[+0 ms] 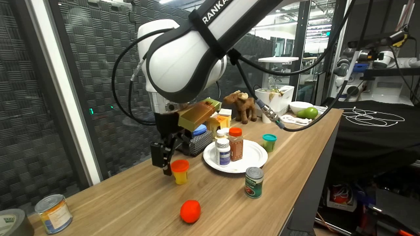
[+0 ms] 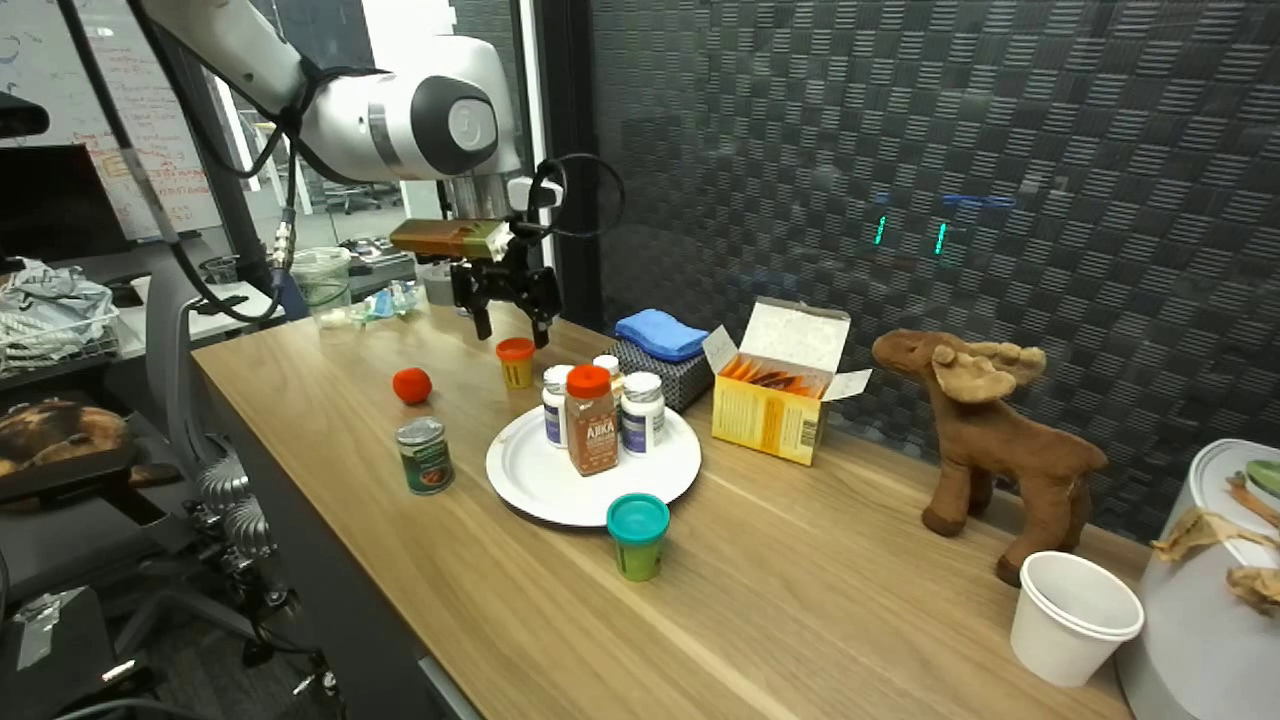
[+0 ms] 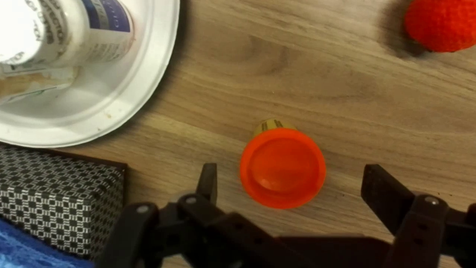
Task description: Pick up all the objects surrounding the white plate and arrange them on the plate
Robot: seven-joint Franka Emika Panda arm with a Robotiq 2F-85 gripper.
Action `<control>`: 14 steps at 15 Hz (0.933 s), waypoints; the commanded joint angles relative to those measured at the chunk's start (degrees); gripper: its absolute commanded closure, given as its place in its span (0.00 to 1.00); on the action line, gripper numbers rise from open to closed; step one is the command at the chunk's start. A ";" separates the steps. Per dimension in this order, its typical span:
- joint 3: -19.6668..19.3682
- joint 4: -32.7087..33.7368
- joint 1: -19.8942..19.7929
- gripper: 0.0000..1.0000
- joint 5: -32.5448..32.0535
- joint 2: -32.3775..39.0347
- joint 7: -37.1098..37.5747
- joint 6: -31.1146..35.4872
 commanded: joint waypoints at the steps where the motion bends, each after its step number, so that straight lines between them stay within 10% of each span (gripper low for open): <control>1: 0.16 2.98 -0.32 0.00 0.64 1.55 -1.36 -1.44; 3: 0.03 3.34 -0.28 0.00 0.52 1.86 -1.26 -1.56; 11: -1.09 3.45 0.28 0.71 -0.79 1.36 -0.03 -1.91; 14: -1.59 2.14 0.49 0.71 -1.06 -0.40 1.18 -3.15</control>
